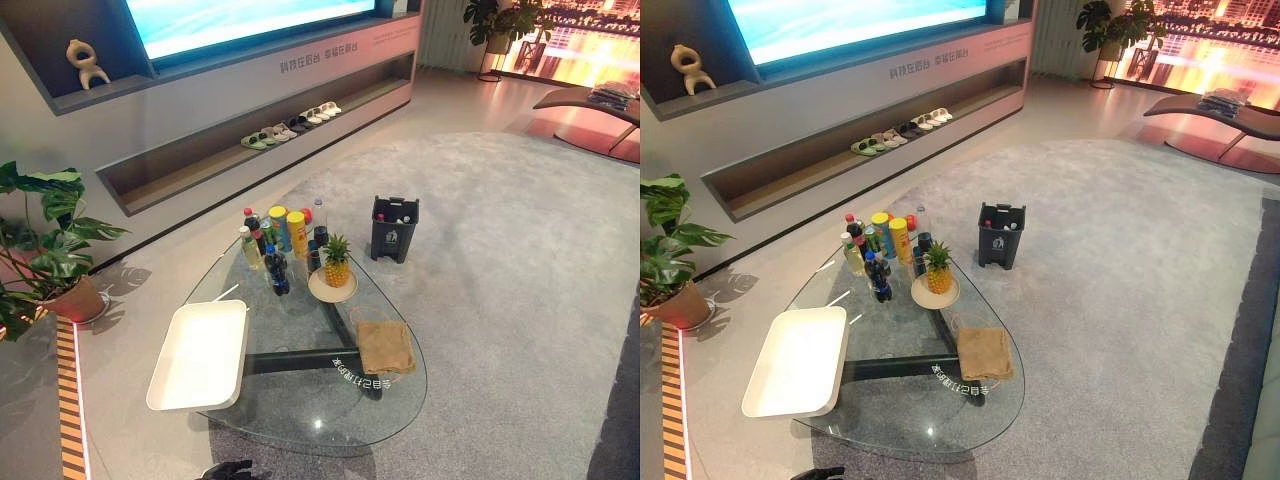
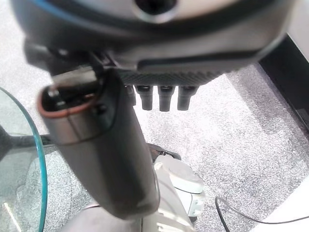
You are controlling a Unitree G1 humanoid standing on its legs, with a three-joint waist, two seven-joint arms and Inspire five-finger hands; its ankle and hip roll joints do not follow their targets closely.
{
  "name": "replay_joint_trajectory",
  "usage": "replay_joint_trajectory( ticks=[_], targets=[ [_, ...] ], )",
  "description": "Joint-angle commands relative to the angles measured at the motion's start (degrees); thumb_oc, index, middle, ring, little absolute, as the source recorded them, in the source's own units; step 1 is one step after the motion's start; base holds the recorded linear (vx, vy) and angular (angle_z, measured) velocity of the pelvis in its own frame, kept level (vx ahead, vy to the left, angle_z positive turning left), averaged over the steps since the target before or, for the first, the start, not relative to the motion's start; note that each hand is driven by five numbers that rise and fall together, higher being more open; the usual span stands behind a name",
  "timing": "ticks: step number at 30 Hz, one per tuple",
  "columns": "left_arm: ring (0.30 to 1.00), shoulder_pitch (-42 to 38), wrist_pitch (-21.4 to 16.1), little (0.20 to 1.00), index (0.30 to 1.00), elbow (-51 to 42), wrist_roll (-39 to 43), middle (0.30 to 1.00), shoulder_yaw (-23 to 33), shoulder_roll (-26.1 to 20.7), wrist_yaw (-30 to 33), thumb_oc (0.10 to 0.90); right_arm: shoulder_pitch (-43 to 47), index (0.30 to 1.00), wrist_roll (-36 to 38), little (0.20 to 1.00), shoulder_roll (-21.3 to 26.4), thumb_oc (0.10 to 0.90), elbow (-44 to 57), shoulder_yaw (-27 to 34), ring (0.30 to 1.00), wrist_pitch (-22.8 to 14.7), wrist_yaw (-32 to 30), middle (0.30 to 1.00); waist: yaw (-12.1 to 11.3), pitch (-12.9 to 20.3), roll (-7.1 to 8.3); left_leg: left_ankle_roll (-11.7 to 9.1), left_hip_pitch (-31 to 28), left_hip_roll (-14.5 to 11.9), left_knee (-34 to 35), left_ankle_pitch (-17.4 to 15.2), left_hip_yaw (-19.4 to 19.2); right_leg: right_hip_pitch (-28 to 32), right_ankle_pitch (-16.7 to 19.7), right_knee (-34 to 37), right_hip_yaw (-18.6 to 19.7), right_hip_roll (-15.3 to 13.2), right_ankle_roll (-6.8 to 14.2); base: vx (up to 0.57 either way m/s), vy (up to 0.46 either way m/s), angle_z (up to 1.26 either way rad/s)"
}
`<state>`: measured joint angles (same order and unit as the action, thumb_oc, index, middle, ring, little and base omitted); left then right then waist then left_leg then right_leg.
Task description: Wipe the table with a cloth and put it in the basket.
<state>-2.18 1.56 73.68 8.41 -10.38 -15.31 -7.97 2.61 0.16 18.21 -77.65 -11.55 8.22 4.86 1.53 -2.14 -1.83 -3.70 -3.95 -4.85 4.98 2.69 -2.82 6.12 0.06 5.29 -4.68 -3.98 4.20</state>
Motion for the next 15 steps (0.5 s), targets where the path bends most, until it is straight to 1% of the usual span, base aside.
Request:
replay_joint_trajectory(
  ticks=[1,4,7,9,12,15],
  targets=[
    [0.900,-3.70,-0.34,0.900,0.900,2.85,2.42,0.900,-0.60,-0.54,1.28,0.800,3.33,0.900,0.34,0.900,0.04,0.800,-2.86,-0.94,0.900,0.88,0.54,0.900,-1.78,-2.94,2.01,0.65,0.12,1.90,0.02,-3.27,1.07,-2.22,1.25,-0.29,-0.96,-1.23,1.56,0.00,0.000,0.00],
    [0.900,-4.10,-0.59,0.900,0.900,2.67,3.40,0.900,-0.43,-0.64,1.68,0.800,3.48,0.900,0.38,0.900,0.18,0.800,-2.99,-1.05,0.900,1.02,0.48,0.900,-1.82,-3.78,1.76,0.72,1.24,2.02,0.02,-2.83,1.21,-3.26,1.71,-0.29,-0.94,-1.43,1.62,0.00,0.024,0.00],
    [0.900,-6.33,-1.80,0.900,0.900,1.41,6.30,0.900,-0.62,-0.98,2.61,0.800,5.09,0.900,1.75,0.900,0.75,0.800,-1.86,-2.23,0.900,1.11,-0.14,0.900,-1.43,-7.09,1.08,0.75,4.95,2.23,0.02,-1.47,1.31,-7.11,3.09,-0.29,-0.44,-1.84,1.65,-0.13,0.044,0.02],
    [0.900,-9.98,-2.36,0.900,0.900,0.48,8.86,0.900,-1.26,-1.32,3.13,0.800,8.32,0.900,3.50,0.900,1.40,0.800,-0.95,-3.48,0.900,1.04,-0.82,0.900,-1.00,-10.80,0.48,1.00,8.61,2.46,0.02,-0.04,1.50,-11.10,4.50,-0.38,0.25,-1.68,1.25,-0.31,0.034,0.04],
    [0.900,-14.24,-2.97,0.900,0.900,0.06,11.65,0.900,-1.88,-1.61,4.31,0.800,12.44,0.900,4.57,0.900,1.96,0.800,-0.24,-4.63,0.900,1.80,-1.41,0.900,-0.44,-14.84,-0.10,1.33,12.63,2.81,0.02,1.35,2.04,-15.43,5.47,-0.97,1.38,-1.14,0.81,-0.25,0.029,0.04],
    [0.900,-16.16,-3.61,0.900,0.900,-0.81,13.80,0.900,-1.84,-2.36,5.13,0.800,13.99,0.900,3.17,0.900,2.29,0.800,0.79,-5.65,0.900,2.22,-2.20,0.900,-0.19,-17.51,-0.14,1.38,14.83,2.97,0.02,1.88,2.07,-17.77,5.46,-1.80,1.38,-1.12,0.83,-0.14,0.017,0.00]
  ],
)
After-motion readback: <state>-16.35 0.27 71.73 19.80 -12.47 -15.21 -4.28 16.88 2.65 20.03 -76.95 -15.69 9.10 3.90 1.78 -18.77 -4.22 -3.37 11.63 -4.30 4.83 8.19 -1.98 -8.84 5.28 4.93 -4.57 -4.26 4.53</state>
